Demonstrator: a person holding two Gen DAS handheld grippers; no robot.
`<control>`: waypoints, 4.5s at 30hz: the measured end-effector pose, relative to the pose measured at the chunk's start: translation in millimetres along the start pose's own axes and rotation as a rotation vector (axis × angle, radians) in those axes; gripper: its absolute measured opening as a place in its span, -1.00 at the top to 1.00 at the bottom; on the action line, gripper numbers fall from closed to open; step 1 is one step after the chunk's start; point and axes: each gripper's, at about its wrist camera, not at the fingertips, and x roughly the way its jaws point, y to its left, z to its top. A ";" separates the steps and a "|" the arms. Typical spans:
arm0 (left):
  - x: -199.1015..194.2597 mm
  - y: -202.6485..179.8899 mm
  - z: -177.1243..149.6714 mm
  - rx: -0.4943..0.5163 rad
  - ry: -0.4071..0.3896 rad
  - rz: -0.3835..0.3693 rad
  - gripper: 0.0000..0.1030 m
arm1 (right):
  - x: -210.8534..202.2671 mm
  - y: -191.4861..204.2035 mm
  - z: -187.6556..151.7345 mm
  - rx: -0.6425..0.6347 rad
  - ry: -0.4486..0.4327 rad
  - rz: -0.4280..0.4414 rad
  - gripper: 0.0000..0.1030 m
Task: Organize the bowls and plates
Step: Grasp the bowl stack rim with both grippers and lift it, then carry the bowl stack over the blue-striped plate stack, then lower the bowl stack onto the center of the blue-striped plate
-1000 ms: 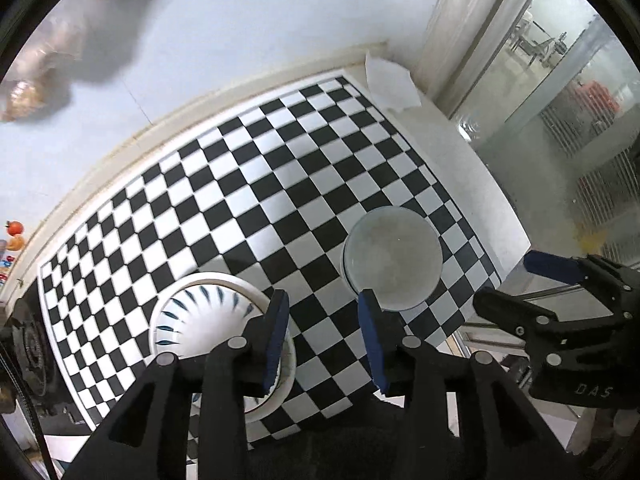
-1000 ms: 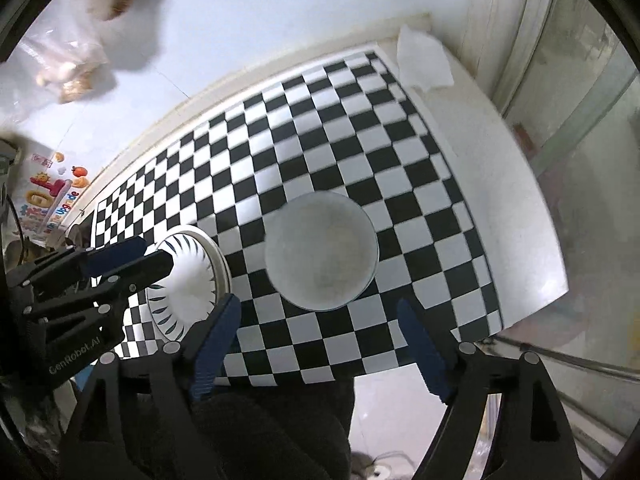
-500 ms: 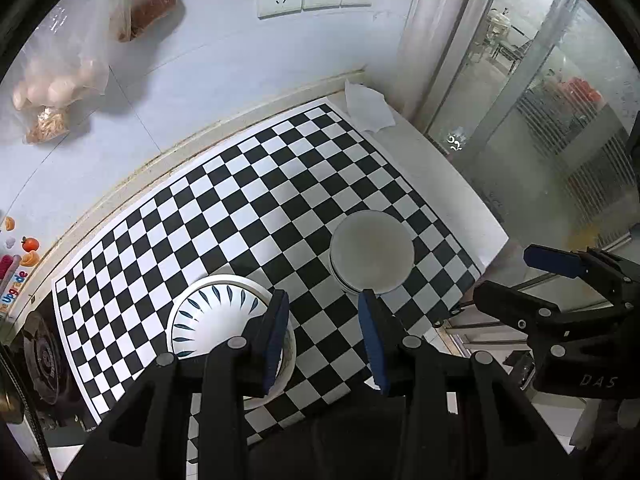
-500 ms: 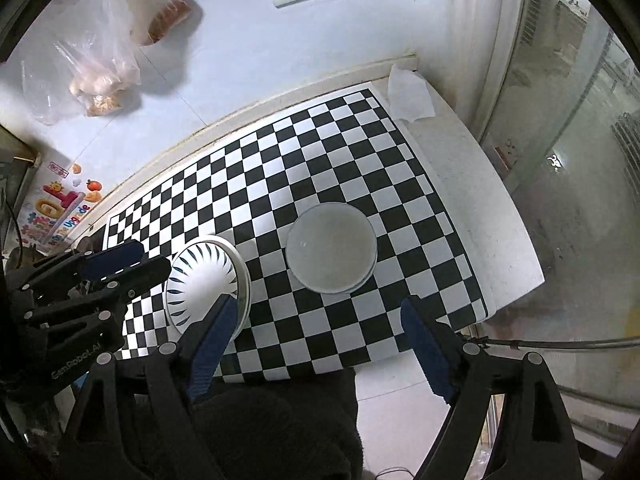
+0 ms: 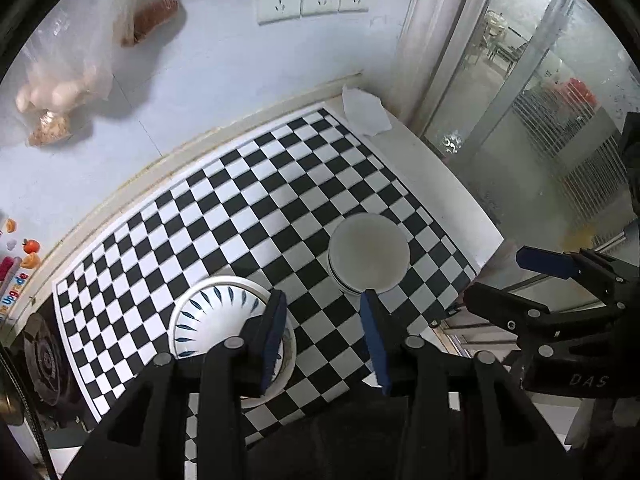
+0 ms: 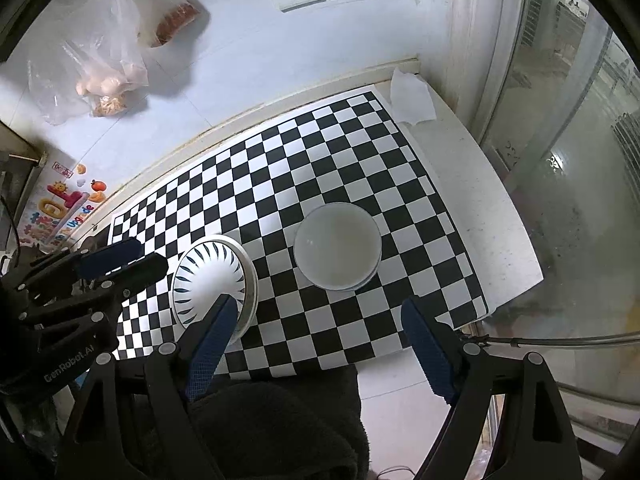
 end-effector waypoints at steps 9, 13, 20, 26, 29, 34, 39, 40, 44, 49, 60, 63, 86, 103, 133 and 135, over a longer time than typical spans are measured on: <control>75.6 26.8 17.0 -0.149 0.137 -0.093 0.28 | 39.8 -18.2 10.8 0.060 0.019 0.019 -0.73; 119.7 38.4 27.4 -0.215 0.212 -0.157 0.28 | 77.0 -36.0 16.6 0.125 0.047 0.043 -0.74; 196.4 55.9 45.6 -0.310 0.335 -0.249 0.28 | 152.5 -76.4 26.2 0.246 0.117 0.120 -0.74; 256.7 58.7 47.7 -0.367 0.451 -0.385 0.28 | 218.1 -117.1 31.2 0.356 0.190 0.199 -0.74; 272.9 55.0 45.6 -0.382 0.487 -0.443 0.28 | 243.4 -129.9 32.5 0.398 0.214 0.265 -0.74; 284.5 47.3 49.2 -0.338 0.504 -0.448 0.16 | 275.4 -136.4 29.6 0.412 0.234 0.353 -0.74; 299.3 40.4 46.4 -0.292 0.548 -0.438 0.16 | 300.2 -139.1 23.1 0.459 0.267 0.447 -0.74; 301.2 38.4 45.8 -0.278 0.546 -0.434 0.20 | 303.4 -139.1 22.5 0.462 0.267 0.451 -0.73; 302.8 35.0 42.9 -0.233 0.500 -0.439 0.16 | 314.0 -139.5 20.4 0.472 0.263 0.472 -0.47; 299.7 32.1 39.5 -0.199 0.454 -0.431 0.20 | 315.5 -136.1 19.9 0.444 0.217 0.453 -0.02; 289.2 31.1 35.8 -0.186 0.413 -0.384 0.17 | 315.1 -109.5 17.8 0.351 0.210 0.435 0.00; 281.6 31.9 36.7 -0.186 0.400 -0.374 0.17 | 307.2 -107.1 17.2 0.351 0.207 0.440 0.00; 196.0 100.1 12.2 -0.285 0.308 -0.322 0.20 | 280.8 18.4 64.2 0.244 0.214 0.505 0.02; 163.1 200.1 -59.5 -0.446 0.289 -0.267 0.20 | 301.5 156.8 32.2 0.106 0.321 0.528 0.03; 196.0 234.9 -82.9 -0.518 0.324 -0.225 0.20 | 347.9 185.5 22.5 0.018 0.431 0.479 0.04; 196.0 234.8 -82.4 -0.521 0.325 -0.224 0.20 | 347.6 184.8 23.0 0.016 0.432 0.478 0.04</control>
